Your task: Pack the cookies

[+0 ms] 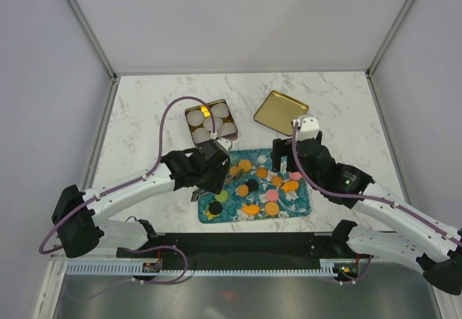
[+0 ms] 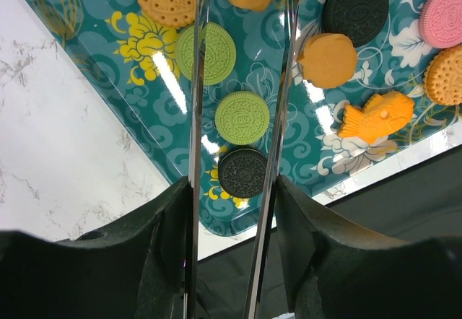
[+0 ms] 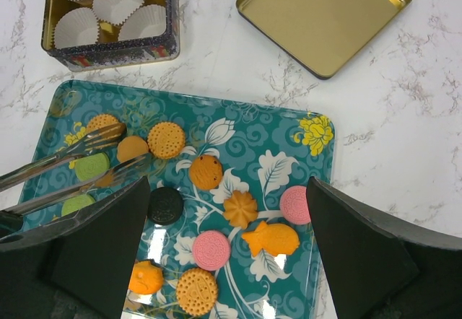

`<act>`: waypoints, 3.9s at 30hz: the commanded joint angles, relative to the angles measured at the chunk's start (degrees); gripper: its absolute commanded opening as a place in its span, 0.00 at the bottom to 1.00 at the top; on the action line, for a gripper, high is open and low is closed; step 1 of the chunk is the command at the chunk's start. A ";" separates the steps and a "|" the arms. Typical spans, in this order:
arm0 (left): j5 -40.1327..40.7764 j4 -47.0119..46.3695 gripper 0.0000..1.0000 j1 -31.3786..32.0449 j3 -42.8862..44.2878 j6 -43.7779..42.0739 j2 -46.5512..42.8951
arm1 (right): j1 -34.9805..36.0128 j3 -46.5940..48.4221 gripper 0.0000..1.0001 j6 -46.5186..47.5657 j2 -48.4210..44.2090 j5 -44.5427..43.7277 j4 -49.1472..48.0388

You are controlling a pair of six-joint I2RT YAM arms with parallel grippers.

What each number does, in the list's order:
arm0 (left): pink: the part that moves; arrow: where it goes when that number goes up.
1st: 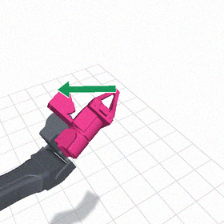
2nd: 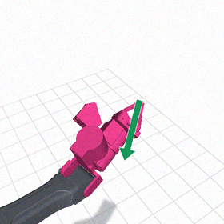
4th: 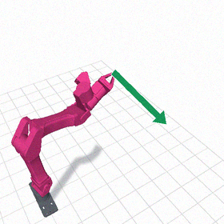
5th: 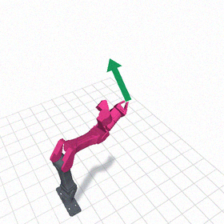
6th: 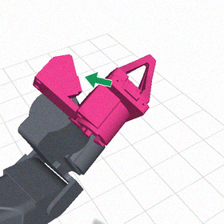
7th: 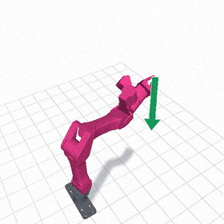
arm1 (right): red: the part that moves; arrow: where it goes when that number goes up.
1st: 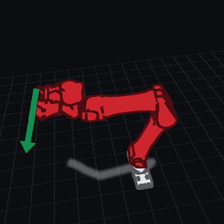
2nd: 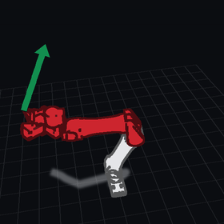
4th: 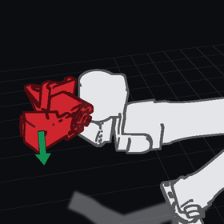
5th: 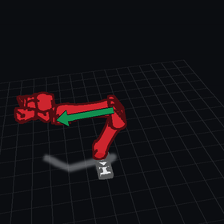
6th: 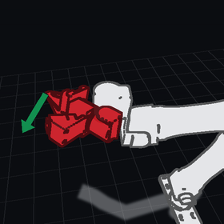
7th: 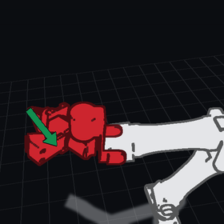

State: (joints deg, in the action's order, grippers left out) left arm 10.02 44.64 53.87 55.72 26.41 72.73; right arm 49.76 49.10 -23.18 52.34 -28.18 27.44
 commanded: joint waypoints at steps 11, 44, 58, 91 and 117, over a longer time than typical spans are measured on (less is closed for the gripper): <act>2.98 -1.93 0.46 0.63 3.69 -1.71 -0.74 | -0.01 0.03 0.98 -0.55 -2.06 0.24 -0.37; 2.20 -3.24 0.42 -24.51 35.68 -7.34 24.82 | -0.10 4.51 0.98 4.02 2.51 3.05 -0.63; 0.88 -4.83 0.44 -25.48 39.99 -8.13 34.14 | -0.10 3.90 0.98 3.40 1.63 3.40 -0.63; 1.93 -1.84 0.54 -18.73 31.05 -8.75 16.23 | 0.07 5.48 0.98 3.67 3.21 2.79 -0.64; -1.84 -4.82 0.59 -0.43 6.94 0.13 4.44 | -4.41 5.30 0.98 2.79 3.12 1.47 0.60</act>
State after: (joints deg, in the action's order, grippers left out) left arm 9.78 43.38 52.90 62.92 25.21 76.03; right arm 45.52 52.99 -19.94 55.68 -26.44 28.10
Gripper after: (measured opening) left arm 0.586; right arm 0.982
